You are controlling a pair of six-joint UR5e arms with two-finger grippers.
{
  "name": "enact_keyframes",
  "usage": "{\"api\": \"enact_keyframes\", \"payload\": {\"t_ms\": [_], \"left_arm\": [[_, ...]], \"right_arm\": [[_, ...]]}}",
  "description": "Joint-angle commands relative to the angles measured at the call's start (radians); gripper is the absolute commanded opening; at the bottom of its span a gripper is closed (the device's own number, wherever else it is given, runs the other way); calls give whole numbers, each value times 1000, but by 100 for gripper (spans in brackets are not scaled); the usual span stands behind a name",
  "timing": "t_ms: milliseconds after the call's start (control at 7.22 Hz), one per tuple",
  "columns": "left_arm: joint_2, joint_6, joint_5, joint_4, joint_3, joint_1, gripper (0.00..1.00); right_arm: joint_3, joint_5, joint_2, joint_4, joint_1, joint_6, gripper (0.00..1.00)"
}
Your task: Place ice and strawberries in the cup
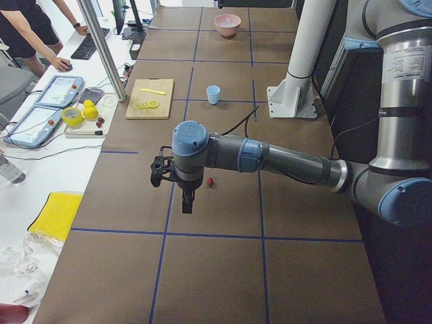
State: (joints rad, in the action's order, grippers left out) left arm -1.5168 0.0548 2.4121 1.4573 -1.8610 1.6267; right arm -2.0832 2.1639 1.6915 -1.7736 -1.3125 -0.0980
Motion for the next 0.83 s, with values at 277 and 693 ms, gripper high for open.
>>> {"api": "enact_keyframes", "payload": {"t_ms": [277, 693], "left_arm": [[1, 2, 1, 0, -1, 1, 100], [1, 3, 1, 0, -1, -1, 100]], "right_arm": [[213, 4, 174, 405, -8, -23, 99], [232, 16, 166, 407, -7, -32, 83]]}}
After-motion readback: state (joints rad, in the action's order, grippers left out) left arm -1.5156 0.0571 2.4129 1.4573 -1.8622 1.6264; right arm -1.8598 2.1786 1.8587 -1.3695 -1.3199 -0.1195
